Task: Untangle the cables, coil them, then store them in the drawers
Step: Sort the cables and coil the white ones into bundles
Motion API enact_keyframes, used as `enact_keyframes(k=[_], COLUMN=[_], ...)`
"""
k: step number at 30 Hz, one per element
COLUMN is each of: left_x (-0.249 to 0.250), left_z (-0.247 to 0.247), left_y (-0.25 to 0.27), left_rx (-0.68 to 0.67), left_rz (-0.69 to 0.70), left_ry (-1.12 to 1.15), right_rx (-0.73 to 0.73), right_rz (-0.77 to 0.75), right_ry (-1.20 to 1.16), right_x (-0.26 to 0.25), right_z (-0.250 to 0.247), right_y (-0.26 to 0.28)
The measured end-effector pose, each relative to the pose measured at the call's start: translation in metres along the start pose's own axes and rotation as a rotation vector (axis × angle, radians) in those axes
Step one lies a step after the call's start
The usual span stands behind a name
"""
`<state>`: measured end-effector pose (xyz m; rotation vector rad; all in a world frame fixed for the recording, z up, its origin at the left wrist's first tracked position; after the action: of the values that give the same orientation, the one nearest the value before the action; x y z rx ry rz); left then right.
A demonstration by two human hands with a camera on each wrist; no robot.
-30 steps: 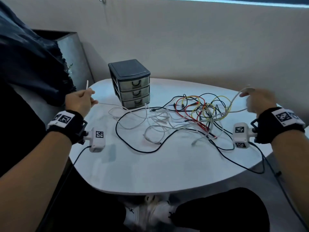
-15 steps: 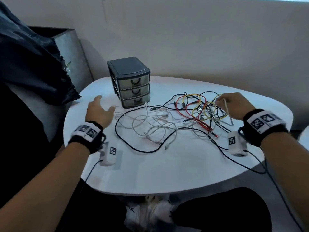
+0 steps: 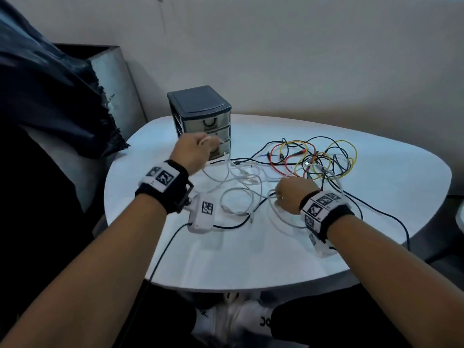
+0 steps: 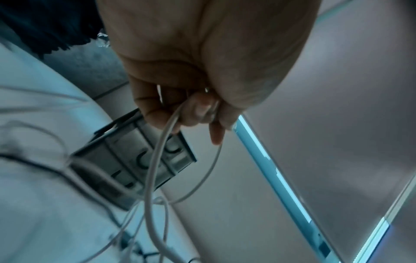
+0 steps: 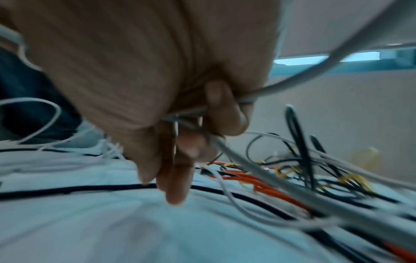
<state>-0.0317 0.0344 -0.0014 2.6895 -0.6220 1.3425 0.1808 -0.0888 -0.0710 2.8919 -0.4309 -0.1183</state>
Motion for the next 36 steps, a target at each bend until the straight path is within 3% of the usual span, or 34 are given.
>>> enact_keyframes(k=[5,8,12,14,19,22,24,26,27,29,32,36], left_x=[0.01,0.003,-0.007,-0.01,0.026,0.045,0.049,0.052,0.054,0.056,0.053,0.058], left_z=[-0.053,-0.072,-0.073,-0.06,-0.017,0.001,0.006,0.009,0.008,0.005,0.003,0.012], left_y=[-0.03,-0.033,-0.026,-0.024,-0.007,0.002,0.007,0.011,0.014,0.018,0.02,0.021], left_rx=[0.357,0.53,0.563,0.48,0.179,0.173,0.185,0.226,0.237,0.245,0.217,0.114], left_rz=[-0.04,-0.098,-0.13,-0.134,0.005,0.071,0.078,0.113,0.121,0.109,0.099,0.18], left_ry=[0.191,0.155,0.119,0.11,-0.073,-0.138,-0.107,-0.061,-0.049,0.013,0.126,0.157], right_rx=[0.048,0.14,0.374,0.455,0.514,0.574,0.479,0.441,0.504,0.622,0.738,0.64], right_rz=[0.119,0.262,0.598,0.636,0.445,0.296,0.201,0.252,0.302,0.359,0.206,-0.209], right_ry=[-0.459,-0.636,-0.931,-1.11,-1.371,-1.407,-1.149,-0.613,-0.388,-0.231,-0.552,-1.127], right_x=[0.048,0.082,0.132,0.137,0.101,0.062,0.044,0.037,0.036,0.04,0.051,0.026], right_z=[-0.018,-0.039,-0.057,-0.067,-0.105,-0.131,-0.141,-0.142,-0.143,-0.149,-0.156,-0.139], right_y=[-0.003,0.0,0.012,0.021,0.017,0.019,0.02,0.024,0.028,0.035,0.034,0.04])
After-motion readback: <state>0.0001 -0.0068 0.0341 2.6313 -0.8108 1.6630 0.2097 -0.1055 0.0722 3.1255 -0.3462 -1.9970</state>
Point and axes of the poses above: each hand's wrist, its own y-axis away from the middle knuckle, its own z-axis out of the palm, x = y × z, the point moved 2 cm from there along -y, towards the middle knuckle, and after that the axes turned 9 degrees about -y, right-handed, at the moved point
